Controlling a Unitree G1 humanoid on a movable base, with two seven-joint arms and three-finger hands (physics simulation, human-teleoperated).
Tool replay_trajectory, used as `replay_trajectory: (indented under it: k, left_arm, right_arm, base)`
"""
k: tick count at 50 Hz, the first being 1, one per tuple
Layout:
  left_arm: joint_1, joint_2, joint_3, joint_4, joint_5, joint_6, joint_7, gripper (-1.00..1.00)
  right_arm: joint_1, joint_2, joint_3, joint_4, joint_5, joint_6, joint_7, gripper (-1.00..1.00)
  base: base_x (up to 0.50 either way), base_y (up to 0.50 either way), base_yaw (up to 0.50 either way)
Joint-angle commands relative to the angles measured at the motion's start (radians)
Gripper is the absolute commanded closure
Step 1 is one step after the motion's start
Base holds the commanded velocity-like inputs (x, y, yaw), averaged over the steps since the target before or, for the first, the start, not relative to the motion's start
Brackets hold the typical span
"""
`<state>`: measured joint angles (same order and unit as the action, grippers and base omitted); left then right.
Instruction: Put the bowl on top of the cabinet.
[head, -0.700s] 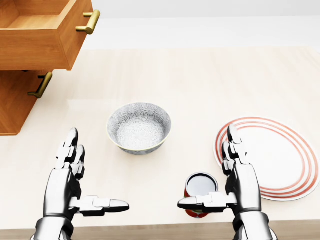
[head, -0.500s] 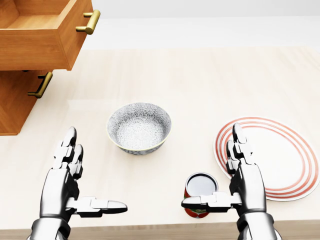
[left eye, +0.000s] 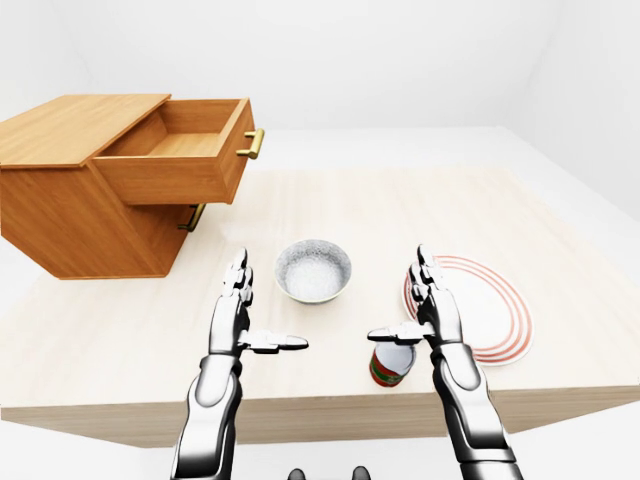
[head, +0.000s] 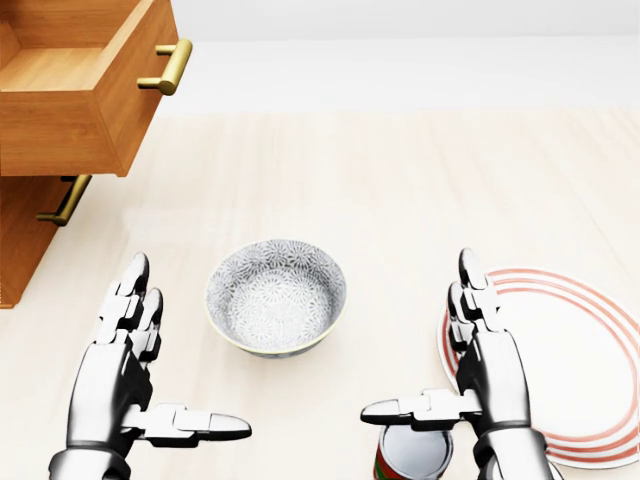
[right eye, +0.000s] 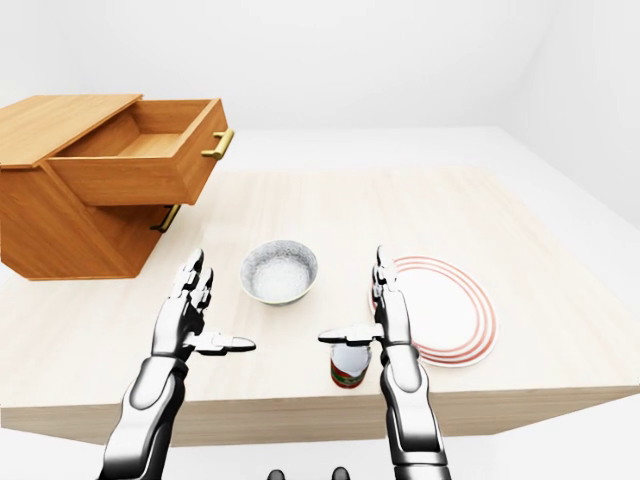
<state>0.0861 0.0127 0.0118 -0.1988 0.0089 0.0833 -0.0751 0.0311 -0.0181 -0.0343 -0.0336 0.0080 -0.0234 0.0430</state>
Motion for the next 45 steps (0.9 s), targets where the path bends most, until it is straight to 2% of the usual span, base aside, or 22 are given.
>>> replay_trajectory:
  k: [1, 5, 10, 23, 27, 28, 29, 31, 32, 34, 35, 36, 37, 40, 45]
  left_arm:
    - [0.011, -0.001, 0.0, -0.022, -0.003, -0.004, -0.015, -1.0]
    - [0.013, -0.002, -0.002, -0.032, -0.004, 0.004, -0.016, -1.0]
    - [0.014, -0.002, -0.002, -0.027, -0.007, -0.001, -0.016, -1.0]
    - [0.019, -0.003, -0.004, -0.04, -0.007, 0.004, -0.017, -1.0]
    - [0.018, -0.002, -0.003, -0.045, -0.011, 0.004, -0.018, -1.0]
    - [0.022, -0.002, -0.003, -0.049, -0.016, 0.003, -0.023, -1.0]
    - [0.026, -0.004, 0.0, -0.048, -0.026, -0.015, -0.028, -1.0]
    - [0.029, 0.001, -0.006, -0.046, 0.007, -0.032, -0.015, -1.0]
    - [0.024, 0.001, -0.007, -0.029, 0.04, -0.068, 0.007, -1.0]
    - [0.026, 0.003, -0.014, -0.014, 0.08, -0.102, 0.022, -1.0]
    - [0.027, 0.002, -0.016, -0.009, 0.084, -0.108, 0.023, -1.0]
    - [0.027, 0.001, -0.019, 0.014, 0.118, -0.156, 0.048, -1.0]
    - [0.023, 0.001, -0.019, 0.037, 0.163, -0.171, 0.086, -1.0]
    - [0.029, 0.004, -0.041, 0.1, 0.288, -0.171, 0.169, -1.0]
    - [0.029, 0.008, -0.052, 0.129, 0.403, -0.171, 0.24, -1.0]
  right_arm:
    - [0.0, 0.001, 0.004, -0.005, -0.01, -0.004, 0.01, -1.0]
    - [0.0, 0.002, 0.005, -0.008, -0.013, -0.002, 0.007, -1.0]
    - [0.002, 0.002, 0.005, -0.003, -0.015, -0.013, 0.006, -1.0]
    - [0.007, 0.003, 0.006, -0.019, -0.013, -0.007, 0.007, -1.0]
    - [-0.001, 0.004, 0.001, -0.002, -0.021, -0.025, -0.012, -1.0]
    - [-0.008, 0.004, -0.002, 0.012, -0.023, -0.02, -0.022, -1.0]
    - [-0.01, 0.003, -0.002, 0.019, -0.024, -0.03, -0.023, -1.0]
    - [-0.013, 0.004, 0.0, 0.019, -0.027, -0.021, -0.03, -1.0]
    - [-0.014, 0.004, 0.0, 0.022, -0.028, -0.021, -0.032, -1.0]
    - [-0.017, 0.003, 0.001, 0.031, -0.028, -0.024, -0.033, -1.0]
    - [-0.019, 0.003, 0.0, 0.033, -0.028, -0.024, -0.035, -1.0]
    - [-0.021, 0.002, 0.0, 0.04, -0.028, -0.027, -0.035, -1.0]
    - [-0.019, 0.003, 0.001, 0.036, -0.028, -0.025, -0.035, -1.0]
    - [-0.029, 0.002, 0.001, 0.053, -0.028, -0.026, -0.038, -1.0]
    - [-0.04, 0.001, 0.0, 0.083, -0.028, -0.04, -0.037, -1.0]
  base:
    - [0.5, 0.0, 0.0]
    - [0.5, 0.0, 0.0]
    - [0.5, 0.0, 0.0]
    - [0.5, 0.0, 0.0]
    - [0.5, 0.0, 0.0]
    - [0.43, 0.0, 0.0]
    - [0.0, 0.0, 0.0]
    - [0.0, 0.0, 0.0]
    - [0.0, 0.0, 0.0]
    - [0.0, 0.0, 0.0]
    - [0.0, 0.0, 0.0]
    - [0.0, 0.0, 0.0]
    - [0.0, 0.0, 0.0]
    - [0.0, 0.0, 0.0]
    - [0.0, 0.0, 0.0]
